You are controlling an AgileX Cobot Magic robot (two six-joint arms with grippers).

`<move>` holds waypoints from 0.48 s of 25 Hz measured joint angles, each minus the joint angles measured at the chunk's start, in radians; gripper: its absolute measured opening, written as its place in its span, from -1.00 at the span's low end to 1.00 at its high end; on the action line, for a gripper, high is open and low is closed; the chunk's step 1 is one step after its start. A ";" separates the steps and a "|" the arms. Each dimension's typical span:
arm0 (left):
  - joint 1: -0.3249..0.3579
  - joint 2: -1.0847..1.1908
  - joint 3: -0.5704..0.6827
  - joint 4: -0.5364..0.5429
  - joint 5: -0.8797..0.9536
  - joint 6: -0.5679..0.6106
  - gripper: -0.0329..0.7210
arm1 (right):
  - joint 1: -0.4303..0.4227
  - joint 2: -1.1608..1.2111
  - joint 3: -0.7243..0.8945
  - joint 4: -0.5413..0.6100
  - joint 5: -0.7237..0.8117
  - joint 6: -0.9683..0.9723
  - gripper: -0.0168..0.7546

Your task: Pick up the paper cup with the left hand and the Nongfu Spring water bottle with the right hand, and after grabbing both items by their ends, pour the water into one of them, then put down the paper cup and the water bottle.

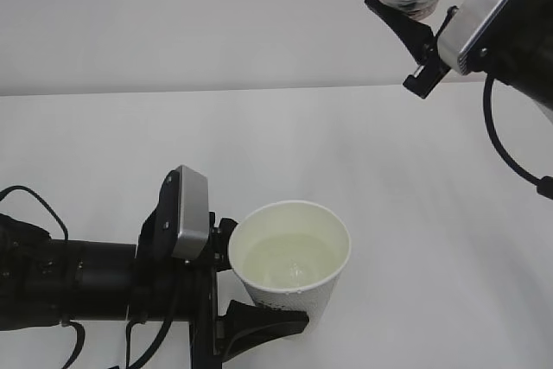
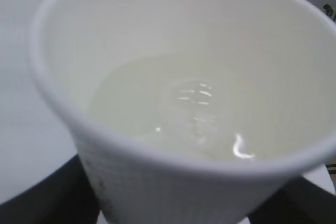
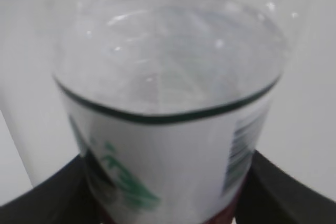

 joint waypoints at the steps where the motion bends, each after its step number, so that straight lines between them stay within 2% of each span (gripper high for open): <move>1: 0.000 0.000 0.000 0.000 0.000 0.000 0.51 | 0.000 0.000 0.000 0.002 0.000 0.007 0.29; 12: 0.000 0.000 0.000 0.000 0.000 0.000 0.51 | 0.000 0.000 0.000 0.011 0.000 0.070 0.29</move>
